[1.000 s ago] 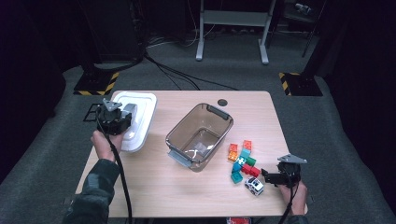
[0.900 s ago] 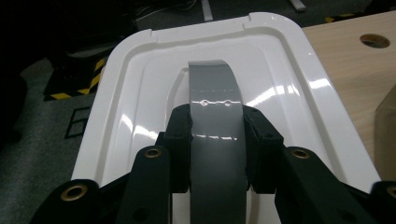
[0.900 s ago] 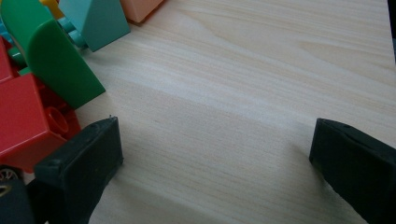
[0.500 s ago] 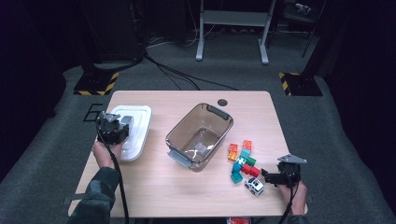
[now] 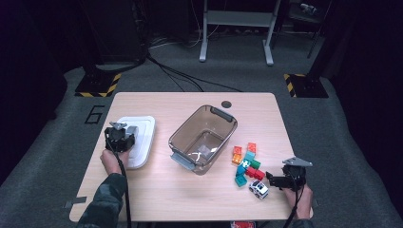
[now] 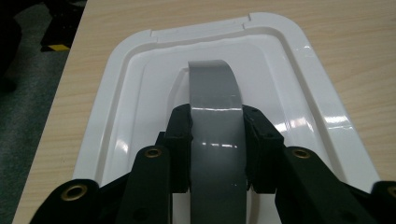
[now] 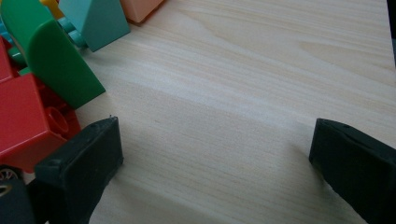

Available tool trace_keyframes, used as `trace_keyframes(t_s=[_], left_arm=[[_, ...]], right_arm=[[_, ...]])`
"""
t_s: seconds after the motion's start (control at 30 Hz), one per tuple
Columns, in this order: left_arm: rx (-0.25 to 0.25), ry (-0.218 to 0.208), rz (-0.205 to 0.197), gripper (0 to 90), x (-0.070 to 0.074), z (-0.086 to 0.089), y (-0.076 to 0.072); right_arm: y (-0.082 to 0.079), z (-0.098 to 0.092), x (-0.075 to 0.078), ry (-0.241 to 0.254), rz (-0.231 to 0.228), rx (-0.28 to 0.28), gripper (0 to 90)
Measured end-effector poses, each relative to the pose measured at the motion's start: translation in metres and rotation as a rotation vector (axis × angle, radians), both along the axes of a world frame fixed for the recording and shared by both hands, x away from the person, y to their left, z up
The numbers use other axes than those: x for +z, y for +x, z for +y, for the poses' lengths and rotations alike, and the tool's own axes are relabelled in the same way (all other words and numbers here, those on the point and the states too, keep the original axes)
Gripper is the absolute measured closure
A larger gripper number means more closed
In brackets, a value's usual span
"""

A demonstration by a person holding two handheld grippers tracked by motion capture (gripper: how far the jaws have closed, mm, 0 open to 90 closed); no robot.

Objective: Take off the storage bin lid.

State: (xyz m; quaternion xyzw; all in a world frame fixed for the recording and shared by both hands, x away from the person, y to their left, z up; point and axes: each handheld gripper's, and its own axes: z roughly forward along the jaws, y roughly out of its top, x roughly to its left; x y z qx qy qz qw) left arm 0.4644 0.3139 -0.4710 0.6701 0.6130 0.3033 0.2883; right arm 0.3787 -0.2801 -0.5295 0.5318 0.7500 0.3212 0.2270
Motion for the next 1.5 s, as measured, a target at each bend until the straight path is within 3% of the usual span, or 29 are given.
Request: trace_keyframes(t_s=[0.1, 0.23, 0.4, 0.47, 0.53, 0.57, 0.63, 0.77, 0.83, 0.9, 0.97, 1.07, 1.13, 1.23, 1.27, 1.3, 1.4, 1.47, 1.5], left_arm=[[0.010, 0.003, 0.005, 66.4, -0.006, 0.001, 0.005], [0.020, 0.052, 0.047, 66.3, -0.022, 0.004, 0.016], [0.021, 0.045, 0.046, 65.6, -0.029, 0.005, 0.022], [-0.001, 0.064, 0.107, 50.8, -0.031, 0.002, 0.026], [-0.013, 0.073, 0.111, 31.3, -0.027, 0.001, 0.024], [-0.016, 0.067, 0.116, 31.3, -0.026, 0.001, 0.022], [-0.017, 0.056, 0.102, 22.9, -0.023, 0.002, 0.015], [-0.035, -0.016, 0.086, 13.0, -0.016, 0.008, -0.001], [-0.051, -0.033, 0.067, 4.6, -0.009, 0.009, -0.016], [-0.061, -0.042, 0.060, 1.8, -0.007, 0.009, -0.020], [-0.082, -0.046, 0.048, 0.9, -0.002, 0.007, -0.030], [-0.113, -0.057, -0.003, 0.0, 0.005, 0.001, -0.045], [-0.142, -0.085, -0.017, 0.0, 0.007, -0.007, -0.053], [-0.198, -0.108, -0.016, 0.0, 0.006, -0.023, -0.062], [-0.246, -0.102, -0.008, 0.0, 0.001, -0.038, -0.068], [-0.246, -0.102, -0.008, 0.0, 0.001, -0.038, -0.068], [-0.330, -0.065, 0.012, 0.0, -0.010, -0.067, -0.078], [-0.412, 0.020, 0.035, 0.0, -0.019, -0.086, -0.087], [-0.432, 0.041, 0.043, 0.0, -0.022, -0.093, -0.090]], right_arm=[[0.000, 0.000, 0.000, 0.004, 0.000, -0.002, 1.9], [0.000, 0.000, 0.000, 0.004, 0.001, -0.002, 1.9], [0.000, 0.000, 0.000, 0.004, 0.000, -0.001, 1.9], [0.000, 0.000, 0.000, 0.003, 0.001, -0.001, 1.9], [0.000, 0.000, 0.000, 0.004, 0.000, -0.001, 1.9], [0.000, 0.000, 0.000, 0.004, 0.000, -0.001, 1.9], [0.000, 0.000, 0.000, 0.005, -0.001, -0.004, 1.9], [0.000, 0.000, 0.000, -0.001, -0.001, 0.000, 1.9], [0.000, 0.000, 0.000, -0.001, -0.001, 0.000, 1.9], [0.000, 0.000, 0.000, -0.003, -0.003, 0.002, 1.9], [0.000, 0.000, 0.000, -0.003, -0.003, 0.002, 1.9], [0.000, 0.000, 0.000, -0.005, -0.005, 0.002, 2.0], [0.000, 0.000, 0.000, -0.004, -0.004, 0.002, 2.0], [0.000, 0.000, 0.000, -0.002, -0.003, 0.003, 2.2], [0.000, 0.000, 0.000, -0.003, -0.004, 0.006, 2.3], [0.000, 0.000, 0.000, -0.003, -0.004, 0.006, 2.3], [0.000, 0.000, 0.000, -0.007, -0.004, 0.010, 2.3], [0.000, 0.000, 0.000, -0.007, -0.005, 0.010, 2.2], [-0.001, 0.000, 0.000, -0.006, 0.000, 0.004, 2.2]])
